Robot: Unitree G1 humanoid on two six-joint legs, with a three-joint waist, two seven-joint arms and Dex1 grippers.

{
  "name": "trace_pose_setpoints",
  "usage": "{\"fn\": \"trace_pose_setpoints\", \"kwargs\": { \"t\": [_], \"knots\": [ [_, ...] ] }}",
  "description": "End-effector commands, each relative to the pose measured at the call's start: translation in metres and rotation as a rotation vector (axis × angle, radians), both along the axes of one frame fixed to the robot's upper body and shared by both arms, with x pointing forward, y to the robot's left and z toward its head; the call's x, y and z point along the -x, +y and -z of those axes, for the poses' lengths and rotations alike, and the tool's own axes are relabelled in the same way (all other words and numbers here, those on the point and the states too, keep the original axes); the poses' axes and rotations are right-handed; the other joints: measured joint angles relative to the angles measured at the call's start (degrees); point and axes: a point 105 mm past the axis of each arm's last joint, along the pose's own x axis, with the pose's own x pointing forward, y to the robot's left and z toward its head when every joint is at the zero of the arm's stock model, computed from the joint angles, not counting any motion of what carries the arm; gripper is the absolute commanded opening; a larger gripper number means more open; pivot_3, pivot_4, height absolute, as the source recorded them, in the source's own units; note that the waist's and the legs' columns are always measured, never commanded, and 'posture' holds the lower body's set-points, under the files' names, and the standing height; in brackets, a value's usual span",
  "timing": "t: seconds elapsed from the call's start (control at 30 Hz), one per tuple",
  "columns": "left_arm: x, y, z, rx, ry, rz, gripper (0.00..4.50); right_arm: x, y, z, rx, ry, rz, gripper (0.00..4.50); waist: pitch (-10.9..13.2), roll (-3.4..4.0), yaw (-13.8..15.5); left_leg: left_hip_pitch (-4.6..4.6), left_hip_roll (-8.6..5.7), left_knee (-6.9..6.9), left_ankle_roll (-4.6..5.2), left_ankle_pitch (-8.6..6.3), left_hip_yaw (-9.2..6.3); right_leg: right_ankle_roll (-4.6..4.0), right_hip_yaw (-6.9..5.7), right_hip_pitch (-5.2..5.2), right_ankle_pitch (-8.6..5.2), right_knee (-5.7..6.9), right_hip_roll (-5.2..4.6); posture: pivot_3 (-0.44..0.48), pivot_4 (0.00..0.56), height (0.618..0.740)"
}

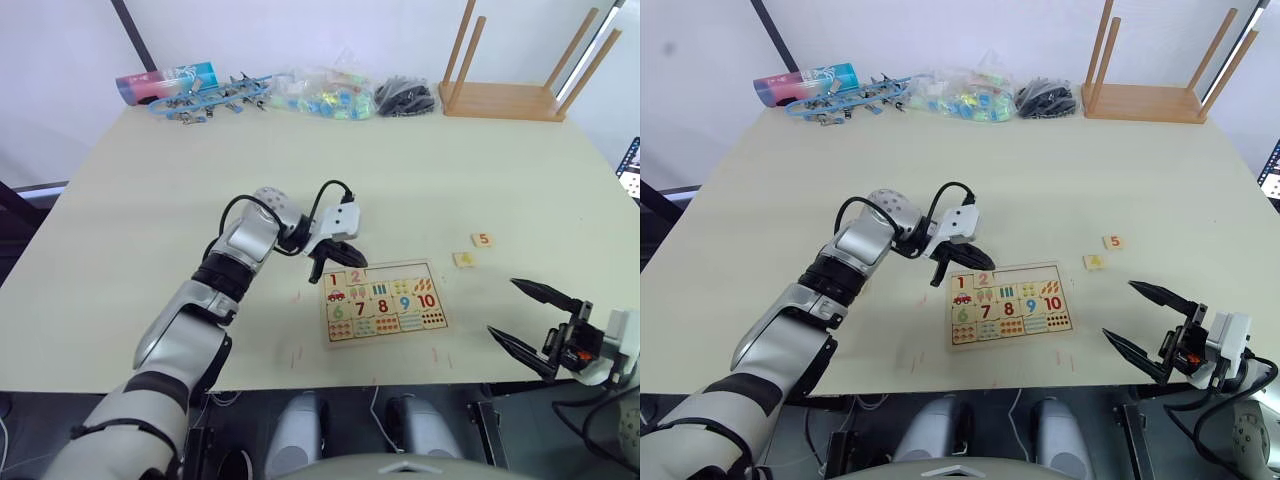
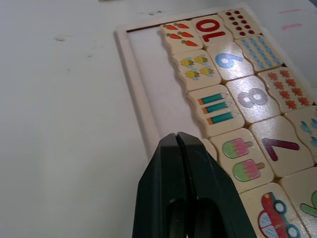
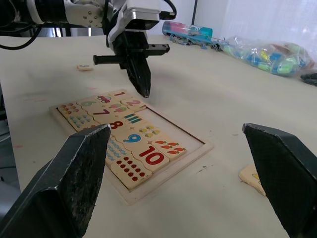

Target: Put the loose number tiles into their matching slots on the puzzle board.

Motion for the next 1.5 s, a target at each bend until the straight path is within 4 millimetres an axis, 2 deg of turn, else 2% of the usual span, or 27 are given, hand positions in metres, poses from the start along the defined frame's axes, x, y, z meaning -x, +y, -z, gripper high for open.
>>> {"fn": "trace_pose_setpoints", "kwargs": {
  "t": [0.03, 0.5, 0.83, 1.1, 1.27, 1.37, 1.5],
  "knots": [
    [0.003, -0.003, -0.005, 0.017, -0.033, 0.037, 0.04, 0.002, -0.001, -0.012, 0.014, -0.057, 0.002, 4.5, 0.0, 0.0, 0.01, 0.0, 0.0, 0.0, 0.0, 0.0, 0.0, 0.0, 0.0, 0.0, 0.0, 0.0, 0.0, 0.0, 0.15, 0.737],
    [0.016, 0.002, 0.017, -0.035, 0.012, 0.061, 0.04, 0.002, -0.001, -0.012, 0.014, -0.052, 0.001, 4.5, -0.01, 0.02, -0.02, 0.01, 0.0, 0.0, 0.0, 0.0, -0.04, 0.0, 0.0, 0.0, 0.0, 0.0, 0.0, 0.0, 0.15, 0.737],
    [0.016, 0.002, 0.014, -0.024, 0.015, 0.047, 0.04, 0.001, -0.001, -0.012, 0.014, -0.049, -0.005, 4.5, -0.02, 0.03, -0.01, 0.02, 0.0, 0.0, 0.0, 0.0, -0.08, 0.0, 0.0, 0.0, 0.0, 0.0, 0.0, 0.0, 0.15, 0.737],
    [0.021, -0.001, -0.004, 0.1, 0.046, 0.03, 0.04, 0.002, -0.001, -0.012, 0.015, -0.048, -0.006, 4.5, -0.02, 0.02, -0.01, 0.01, 0.01, 0.0, 0.01, 0.0, -0.14, 0.0, 0.0, 0.0, 0.0, 0.0, 0.0, 0.0, 0.15, 0.737],
    [0.028, 0.002, -0.02, 0.213, 0.084, -0.049, 0.04, 0.003, -0.004, -0.009, 0.004, -0.038, 0.015, 4.5, -0.02, 0.03, -0.05, 0.01, 0.02, 0.0, 0.0, 0.0, -0.18, 0.0, -0.01, 0.0, 0.0, 0.0, 0.0, 0.0, 0.15, 0.737],
    [0.031, 0.005, -0.032, 0.285, 0.091, -0.081, 0.04, 0.004, -0.005, -0.006, 0.0, -0.027, 0.02, 4.5, -0.02, 0.04, -0.01, 0.02, 0.03, 0.0, 0.0, 0.0, -0.18, 0.0, 0.0, 0.0, 0.0, 0.01, 0.0, 0.0, 0.15, 0.737],
    [0.027, 0.018, -0.047, 0.374, 0.101, -0.179, 0.04, 0.002, -0.007, -0.006, -0.014, -0.023, 0.028, 4.5, -0.02, 0.03, -0.05, 0.02, 0.03, 0.0, 0.0, 0.0, -0.19, 0.0, -0.01, 0.0, 0.0, 0.02, -0.01, 0.0, 0.15, 0.737]
  ]
}}
